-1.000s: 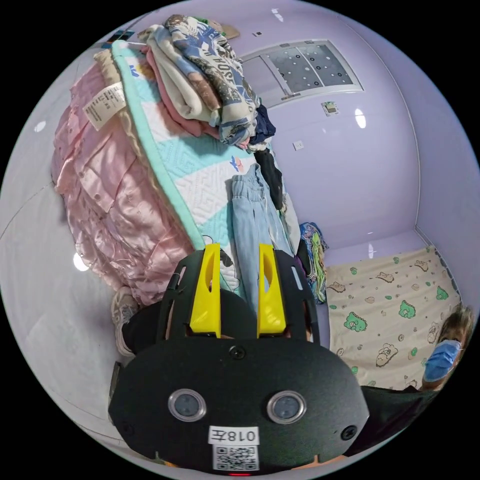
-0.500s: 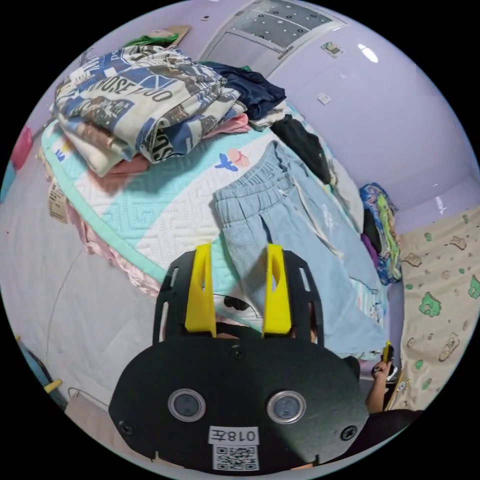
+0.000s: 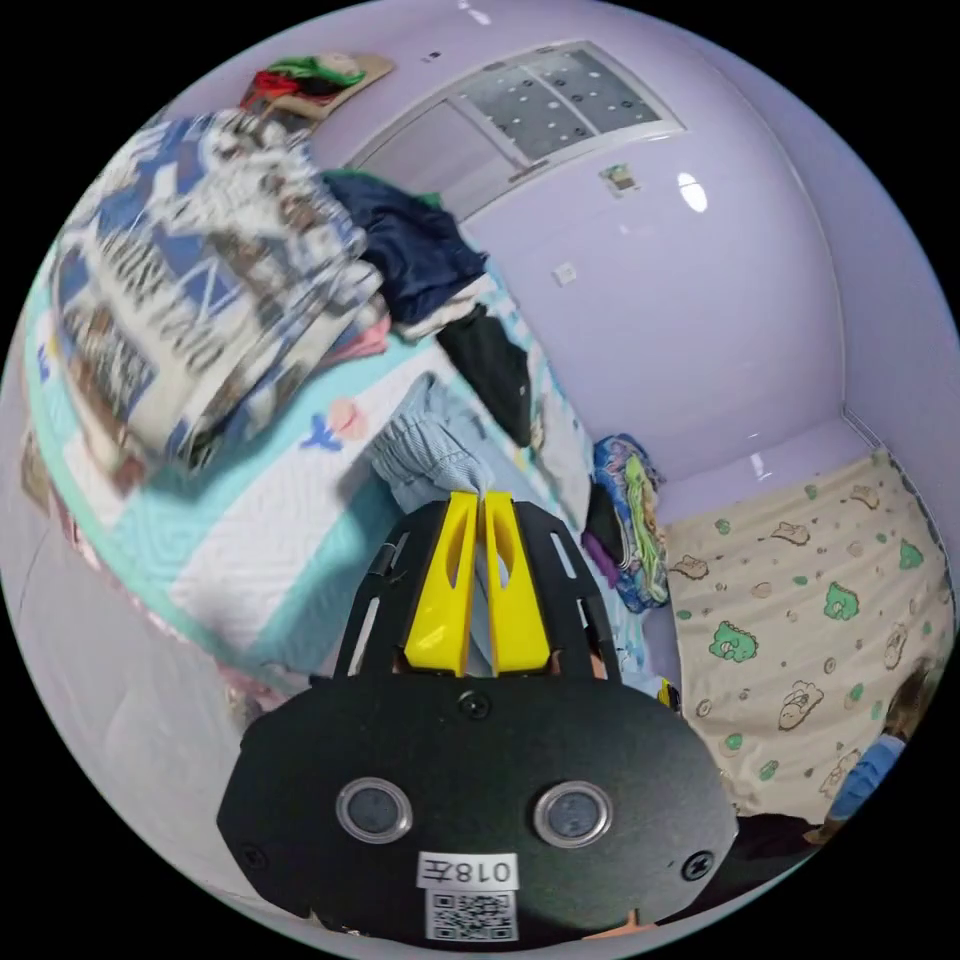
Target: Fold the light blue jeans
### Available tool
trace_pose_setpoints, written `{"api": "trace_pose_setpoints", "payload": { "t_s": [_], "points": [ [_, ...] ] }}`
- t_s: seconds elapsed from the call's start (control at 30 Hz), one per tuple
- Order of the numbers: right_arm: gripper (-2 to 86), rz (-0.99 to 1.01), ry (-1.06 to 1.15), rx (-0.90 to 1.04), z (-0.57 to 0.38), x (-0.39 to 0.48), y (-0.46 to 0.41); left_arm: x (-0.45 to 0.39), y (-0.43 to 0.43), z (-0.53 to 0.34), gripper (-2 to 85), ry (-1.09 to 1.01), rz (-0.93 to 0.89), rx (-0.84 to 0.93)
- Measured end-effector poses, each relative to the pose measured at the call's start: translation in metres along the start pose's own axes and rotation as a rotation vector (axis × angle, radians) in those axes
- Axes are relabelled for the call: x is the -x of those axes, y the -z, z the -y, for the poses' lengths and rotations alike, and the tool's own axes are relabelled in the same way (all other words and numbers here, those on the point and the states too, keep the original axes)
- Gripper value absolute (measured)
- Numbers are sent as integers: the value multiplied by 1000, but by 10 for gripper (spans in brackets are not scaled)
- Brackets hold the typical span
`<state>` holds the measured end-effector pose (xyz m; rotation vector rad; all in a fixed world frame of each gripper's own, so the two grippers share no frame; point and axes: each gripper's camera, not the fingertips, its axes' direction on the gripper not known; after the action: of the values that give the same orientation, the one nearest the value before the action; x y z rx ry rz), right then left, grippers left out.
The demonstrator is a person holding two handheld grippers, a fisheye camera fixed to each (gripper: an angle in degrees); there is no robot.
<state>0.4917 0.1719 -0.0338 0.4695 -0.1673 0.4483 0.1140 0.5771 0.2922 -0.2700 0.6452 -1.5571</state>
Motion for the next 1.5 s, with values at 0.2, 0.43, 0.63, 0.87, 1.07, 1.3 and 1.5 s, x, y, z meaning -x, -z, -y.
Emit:
{"api": "trace_pose_setpoints", "payload": {
  "t_s": [0.2, 0.43, 0.63, 0.87, 1.07, 1.3, 1.5],
  "points": [
    [-3, 50, 138, -6, 38, 51, 27, -37, 24, 11, -9, -142, -29, 36],
    [-3, -171, -45, 230, -14, -76, 64, 39, 8, -50, -9, -42, 23, 247],
    [-3, -225, -179, 244, -38, -125, 80, 73, -1, -76, -9, 55, -20, 247],
    [-1, -217, -51, 295, -12, -93, 83, 32, -3, -58, -9, -84, 2, 264],
    [12, -251, -156, 380, -23, -129, 81, 52, -16, -76, -4, 55, -3, 248],
    [68, -284, 24, 301, -3, -71, 111, 5, 33, -63, 45, 27, 173, 92],
    [85, -223, 220, 296, 74, -13, -15, -153, -142, -33, 49, -483, 18, 385]
  ]
}}
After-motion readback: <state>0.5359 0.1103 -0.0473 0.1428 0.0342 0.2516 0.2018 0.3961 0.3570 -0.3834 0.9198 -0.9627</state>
